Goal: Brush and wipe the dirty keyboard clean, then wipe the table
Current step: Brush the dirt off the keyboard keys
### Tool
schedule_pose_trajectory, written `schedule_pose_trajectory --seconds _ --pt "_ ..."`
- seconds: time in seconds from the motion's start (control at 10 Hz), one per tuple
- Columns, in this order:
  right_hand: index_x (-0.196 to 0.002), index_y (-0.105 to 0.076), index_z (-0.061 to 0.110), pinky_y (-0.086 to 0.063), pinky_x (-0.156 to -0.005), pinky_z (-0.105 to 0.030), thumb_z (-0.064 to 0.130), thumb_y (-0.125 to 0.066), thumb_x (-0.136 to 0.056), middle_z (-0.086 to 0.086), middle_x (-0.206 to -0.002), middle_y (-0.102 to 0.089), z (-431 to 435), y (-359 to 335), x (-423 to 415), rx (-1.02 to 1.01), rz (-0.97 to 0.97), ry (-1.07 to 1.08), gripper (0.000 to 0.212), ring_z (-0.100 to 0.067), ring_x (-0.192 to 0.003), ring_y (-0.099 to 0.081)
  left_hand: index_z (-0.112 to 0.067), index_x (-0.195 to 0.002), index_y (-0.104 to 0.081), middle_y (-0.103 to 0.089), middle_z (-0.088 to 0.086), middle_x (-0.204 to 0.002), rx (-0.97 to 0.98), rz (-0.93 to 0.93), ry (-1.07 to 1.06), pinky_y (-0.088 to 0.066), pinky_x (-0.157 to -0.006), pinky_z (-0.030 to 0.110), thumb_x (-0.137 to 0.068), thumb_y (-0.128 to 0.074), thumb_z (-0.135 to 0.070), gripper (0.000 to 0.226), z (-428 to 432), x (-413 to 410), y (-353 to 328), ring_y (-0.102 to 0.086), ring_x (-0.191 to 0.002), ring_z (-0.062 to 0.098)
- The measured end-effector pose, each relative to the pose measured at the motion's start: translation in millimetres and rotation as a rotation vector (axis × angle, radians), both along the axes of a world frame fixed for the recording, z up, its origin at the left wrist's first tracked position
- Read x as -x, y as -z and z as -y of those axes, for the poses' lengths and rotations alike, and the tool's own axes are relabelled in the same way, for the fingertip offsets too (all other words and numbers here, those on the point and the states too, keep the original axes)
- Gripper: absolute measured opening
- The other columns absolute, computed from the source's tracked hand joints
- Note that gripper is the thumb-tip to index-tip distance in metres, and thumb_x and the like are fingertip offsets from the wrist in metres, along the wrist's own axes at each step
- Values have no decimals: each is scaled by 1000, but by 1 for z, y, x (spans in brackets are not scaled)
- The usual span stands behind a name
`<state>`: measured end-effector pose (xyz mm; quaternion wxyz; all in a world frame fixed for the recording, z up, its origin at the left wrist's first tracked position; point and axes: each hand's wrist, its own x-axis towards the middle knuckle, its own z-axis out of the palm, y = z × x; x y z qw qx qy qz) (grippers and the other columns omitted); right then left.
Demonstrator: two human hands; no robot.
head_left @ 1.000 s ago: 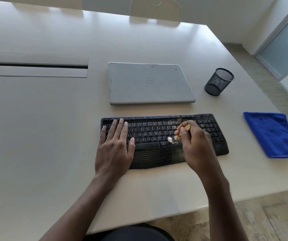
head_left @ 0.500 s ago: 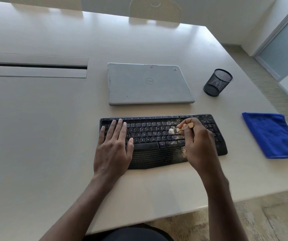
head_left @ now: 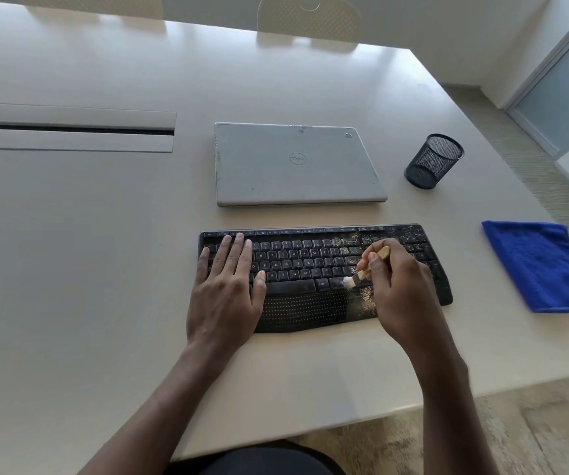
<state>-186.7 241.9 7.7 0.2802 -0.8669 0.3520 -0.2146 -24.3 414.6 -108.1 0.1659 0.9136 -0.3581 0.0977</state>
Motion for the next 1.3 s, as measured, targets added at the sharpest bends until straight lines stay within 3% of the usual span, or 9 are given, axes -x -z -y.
schedule_pose_trajectory --seconds 0.2,0.4,0.6,0.8,0.9,1.0,1.1,1.2,1.3 --pt "-98 -64 19 -51 -76 -9 18 -50 -107 11 -90 -73 -7 -3 -4 -113 94 -83 17 -2 -85 -70 -11 -158 -44 -36 7 -167 -7 5 0 -18 -130 49 -104 -34 -44 65 0 0 0 -28 -158 21" --pt "-96 -62 21 -42 -65 -2 18 -49 -107 9 -87 -72 3 -3 4 -2 -10 110 18 -9 -81 -68 -11 -158 -44 -36 7 -167 -3 6 2 -18 -130 49 -104 -34 -45 65 0 -1 1 -28 -158 21" --pt "-96 -65 21 -51 -74 -10 16 -51 -107 12 -89 -74 -7 -8 -1 -112 72 -18 19 -1 -81 -70 -11 -158 -44 -37 7 -167 -2 6 0 -18 -130 49 -104 -35 -44 64 0 0 1 -28 -158 21" --pt "-93 -59 21 -42 -64 -1 14 -50 -107 8 -86 -70 -3 -7 9 6 -27 116 18 9 -74 -63 -11 -158 -44 -37 8 -167 6 7 4 -19 -130 49 -104 -34 -44 64 0 0 0 -28 -158 21" --pt "-95 -63 19 -46 -69 -5 14 -51 -106 10 -87 -71 -10 -10 16 6 45 32 17 5 -79 -66 -10 -158 -45 -37 8 -167 7 8 3 -19 -130 49 -104 -34 -44 64 0 0 0 -29 -158 21" --pt "-97 -66 22 -55 -81 -21 15 -52 -106 11 -90 -74 -20 -6 12 -145 46 -114 18 -5 -87 -70 -10 -158 -45 -37 8 -167 10 8 1 -18 -130 49 -104 -35 -44 64 -1 0 1 -29 -158 21" --pt "-96 -67 24 -57 -83 -29 16 -53 -107 12 -91 -75 -20 2 12 -187 5 -109 20 -4 -88 -70 -10 -158 -44 -37 8 -167 3 10 4 -17 -130 48 -105 -34 -44 64 0 0 1 -28 -158 21" --pt "-95 -64 21 -51 -73 -11 15 -52 -106 10 -87 -73 -13 -2 19 -89 1 16 18 8 -82 -66 -10 -158 -44 -37 7 -167 5 8 2 -17 -130 48 -105 -34 -44 64 0 0 1 -28 -158 21" --pt "-94 -64 19 -42 -64 -3 13 -51 -106 11 -83 -69 -10 -13 24 16 22 94 19 16 -79 -62 -11 -158 -44 -37 8 -167 0 9 2 -18 -130 48 -105 -34 -44 64 0 0 1 -28 -158 21"
